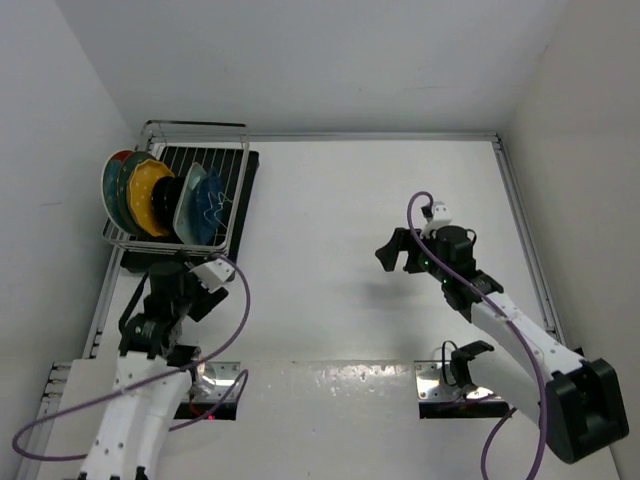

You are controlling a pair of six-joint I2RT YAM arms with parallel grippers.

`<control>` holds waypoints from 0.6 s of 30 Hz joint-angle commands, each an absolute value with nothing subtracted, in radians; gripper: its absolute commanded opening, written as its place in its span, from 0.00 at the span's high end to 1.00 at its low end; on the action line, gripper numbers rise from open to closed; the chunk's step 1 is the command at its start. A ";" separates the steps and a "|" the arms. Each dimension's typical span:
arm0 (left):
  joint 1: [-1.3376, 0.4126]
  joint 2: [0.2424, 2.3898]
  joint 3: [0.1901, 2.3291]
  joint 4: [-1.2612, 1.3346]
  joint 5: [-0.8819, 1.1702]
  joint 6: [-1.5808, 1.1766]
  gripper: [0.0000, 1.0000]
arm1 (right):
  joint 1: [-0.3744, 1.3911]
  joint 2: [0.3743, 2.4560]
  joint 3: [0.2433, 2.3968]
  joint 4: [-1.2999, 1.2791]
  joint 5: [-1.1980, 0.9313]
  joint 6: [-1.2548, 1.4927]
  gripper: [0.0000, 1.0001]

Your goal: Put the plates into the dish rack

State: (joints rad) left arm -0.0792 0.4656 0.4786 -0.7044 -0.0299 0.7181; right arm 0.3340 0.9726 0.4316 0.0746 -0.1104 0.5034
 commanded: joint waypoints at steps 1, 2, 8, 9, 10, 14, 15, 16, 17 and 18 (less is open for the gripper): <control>-0.084 0.252 0.367 -0.526 -0.182 0.591 0.00 | 0.330 0.869 0.385 0.040 -0.058 0.532 0.00; -0.084 0.201 0.345 -0.526 -0.183 0.591 0.00 | 0.330 0.856 0.365 0.034 -0.051 0.535 0.00; -0.084 -0.047 0.291 -0.624 -0.103 0.549 0.00 | 0.330 0.729 0.302 -0.075 -0.008 0.595 0.00; -0.084 -0.048 0.291 -0.624 -0.103 0.549 0.00 | 0.328 0.701 0.296 -0.086 -0.003 0.609 0.00; -0.084 -0.048 0.291 -0.624 -0.118 0.537 0.00 | 0.327 0.690 0.281 -0.112 -0.002 0.612 0.00; -0.084 0.035 0.291 -0.624 -0.118 0.537 0.00 | 0.333 0.612 0.258 -0.161 0.037 0.621 0.00; -0.084 0.087 0.291 -0.624 -0.118 0.537 0.00 | 0.330 0.586 0.252 -0.178 0.044 0.621 0.00; -0.084 0.112 0.291 -0.624 -0.118 0.537 0.00 | 0.333 0.580 0.253 -0.193 0.051 0.621 0.00; -0.084 0.138 0.291 -0.615 -0.106 0.537 0.00 | 0.333 0.566 0.256 -0.204 0.057 0.618 0.00; -0.084 0.182 0.301 -0.615 -0.106 0.537 0.00 | 0.333 0.557 0.258 -0.219 0.061 0.618 0.00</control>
